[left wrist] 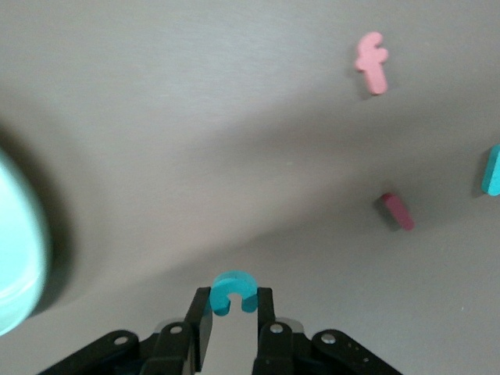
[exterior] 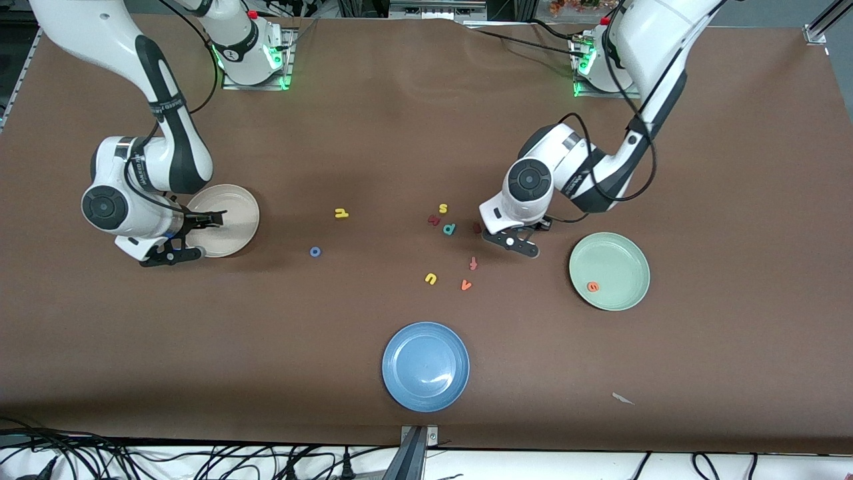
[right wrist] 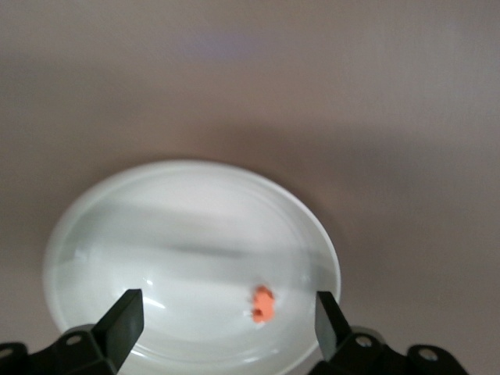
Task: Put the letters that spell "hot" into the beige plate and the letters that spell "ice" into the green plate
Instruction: 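Release the c on the green plate while the right gripper approaches the ring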
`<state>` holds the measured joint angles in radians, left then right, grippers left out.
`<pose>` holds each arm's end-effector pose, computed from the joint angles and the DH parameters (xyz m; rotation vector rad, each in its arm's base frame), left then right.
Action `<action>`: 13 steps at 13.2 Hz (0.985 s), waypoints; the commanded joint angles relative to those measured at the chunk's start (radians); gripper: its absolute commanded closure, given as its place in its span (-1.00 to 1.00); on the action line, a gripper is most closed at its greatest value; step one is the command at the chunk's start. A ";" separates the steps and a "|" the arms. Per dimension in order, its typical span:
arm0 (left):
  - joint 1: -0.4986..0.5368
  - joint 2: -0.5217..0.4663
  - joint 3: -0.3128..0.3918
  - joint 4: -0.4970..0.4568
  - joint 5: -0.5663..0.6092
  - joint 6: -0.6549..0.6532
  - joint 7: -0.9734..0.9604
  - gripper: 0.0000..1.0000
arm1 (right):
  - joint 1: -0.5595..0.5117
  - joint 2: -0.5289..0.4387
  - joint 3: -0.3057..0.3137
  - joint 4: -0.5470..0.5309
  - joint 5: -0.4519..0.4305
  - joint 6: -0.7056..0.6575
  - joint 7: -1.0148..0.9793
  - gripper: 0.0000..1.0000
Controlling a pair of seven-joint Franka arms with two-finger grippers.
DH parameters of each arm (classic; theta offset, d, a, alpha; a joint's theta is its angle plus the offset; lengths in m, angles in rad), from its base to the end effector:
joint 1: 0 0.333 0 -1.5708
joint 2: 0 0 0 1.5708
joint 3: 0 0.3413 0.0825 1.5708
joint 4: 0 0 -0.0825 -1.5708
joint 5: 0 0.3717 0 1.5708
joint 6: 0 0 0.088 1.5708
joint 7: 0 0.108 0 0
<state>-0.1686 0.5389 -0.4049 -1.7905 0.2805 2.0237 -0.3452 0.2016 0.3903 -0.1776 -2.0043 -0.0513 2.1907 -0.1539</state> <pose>0.5473 -0.3075 0.2805 -2.9429 0.5337 0.3200 0.5837 0.0162 0.2805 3.0138 0.3303 -0.3125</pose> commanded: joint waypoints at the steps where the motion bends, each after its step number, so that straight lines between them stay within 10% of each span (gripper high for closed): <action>1: 0.062 -0.005 0.000 0.029 0.037 -0.054 0.078 0.98 | 0.001 -0.010 0.071 0.062 0.013 -0.012 0.017 -0.96; 13: 0.330 0.131 0.003 0.011 0.092 0.085 0.450 0.87 | 0.176 0.151 0.165 0.124 0.068 0.205 0.663 -0.95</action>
<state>0.1417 0.6468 -0.3900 -1.7737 0.3155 2.0752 0.0873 0.3632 0.5064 -0.0093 -1.9047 -0.0011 2.3525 0.4899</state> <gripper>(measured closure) 0.727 0.026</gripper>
